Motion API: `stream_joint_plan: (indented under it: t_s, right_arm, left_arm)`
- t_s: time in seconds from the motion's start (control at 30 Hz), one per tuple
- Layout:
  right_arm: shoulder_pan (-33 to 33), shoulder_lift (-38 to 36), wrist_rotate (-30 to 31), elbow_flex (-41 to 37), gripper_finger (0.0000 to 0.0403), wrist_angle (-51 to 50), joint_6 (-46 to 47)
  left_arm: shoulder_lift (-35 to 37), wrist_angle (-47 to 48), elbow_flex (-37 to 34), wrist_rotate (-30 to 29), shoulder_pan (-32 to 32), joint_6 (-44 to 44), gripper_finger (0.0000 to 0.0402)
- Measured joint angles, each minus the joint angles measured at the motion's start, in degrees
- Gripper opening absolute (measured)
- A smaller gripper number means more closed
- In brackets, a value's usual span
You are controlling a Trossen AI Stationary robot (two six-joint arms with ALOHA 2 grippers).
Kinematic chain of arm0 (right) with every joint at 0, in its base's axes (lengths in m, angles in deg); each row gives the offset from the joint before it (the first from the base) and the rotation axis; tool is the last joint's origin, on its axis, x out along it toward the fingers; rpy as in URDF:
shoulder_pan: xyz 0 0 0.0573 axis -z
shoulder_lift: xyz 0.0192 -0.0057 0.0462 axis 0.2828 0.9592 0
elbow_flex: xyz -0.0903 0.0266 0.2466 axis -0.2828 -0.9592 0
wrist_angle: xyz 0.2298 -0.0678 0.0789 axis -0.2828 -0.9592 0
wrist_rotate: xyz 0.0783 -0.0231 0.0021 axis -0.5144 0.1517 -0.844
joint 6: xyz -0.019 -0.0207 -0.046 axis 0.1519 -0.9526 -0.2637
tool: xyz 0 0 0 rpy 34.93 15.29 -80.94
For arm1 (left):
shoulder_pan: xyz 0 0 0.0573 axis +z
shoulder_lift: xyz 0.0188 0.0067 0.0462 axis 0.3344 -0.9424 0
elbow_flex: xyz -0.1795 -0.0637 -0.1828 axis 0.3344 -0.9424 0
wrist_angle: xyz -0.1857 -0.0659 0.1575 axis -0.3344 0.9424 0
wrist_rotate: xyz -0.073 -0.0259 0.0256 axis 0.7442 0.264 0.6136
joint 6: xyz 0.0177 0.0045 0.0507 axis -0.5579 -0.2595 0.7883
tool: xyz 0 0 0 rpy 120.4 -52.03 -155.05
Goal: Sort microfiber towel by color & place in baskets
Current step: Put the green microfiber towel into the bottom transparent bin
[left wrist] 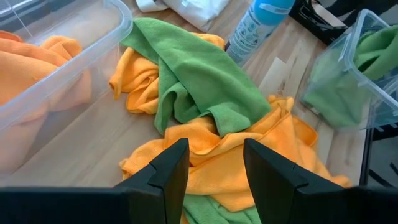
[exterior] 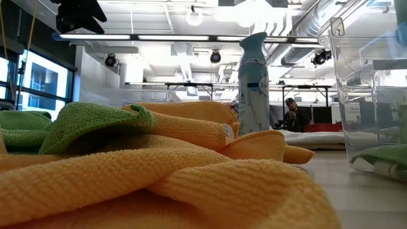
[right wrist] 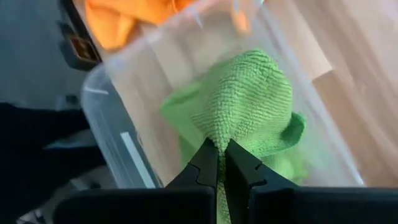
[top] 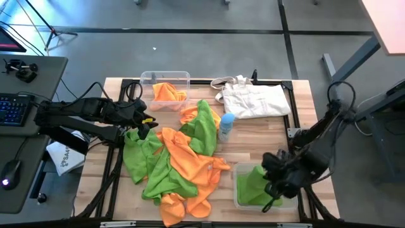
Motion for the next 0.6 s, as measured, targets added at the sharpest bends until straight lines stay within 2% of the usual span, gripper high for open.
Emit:
stream_joint_plan:
  t_s: [0.33, 0.5, 0.6]
  right_arm:
    - [4.1, 12.9, -8.6, 0.0, 0.0000, -0.1, 0.7]
    - [3.8, 16.3, -9.5, 0.0, 0.0000, 0.6, 9.8]
    - [2.8, 16.8, -6.8, 0.0, 0.0000, 1.2, 17.2]
  left_arm:
    - [0.0, 0.0, 0.0, 0.1, 0.0, 1.9, 0.0142]
    - [0.0, 0.0, 0.0, 0.9, 0.0, 2.4, 0.0142]
    - [0.0, 0.0, 0.0, 1.0, 0.0, 3.0, 0.0142]
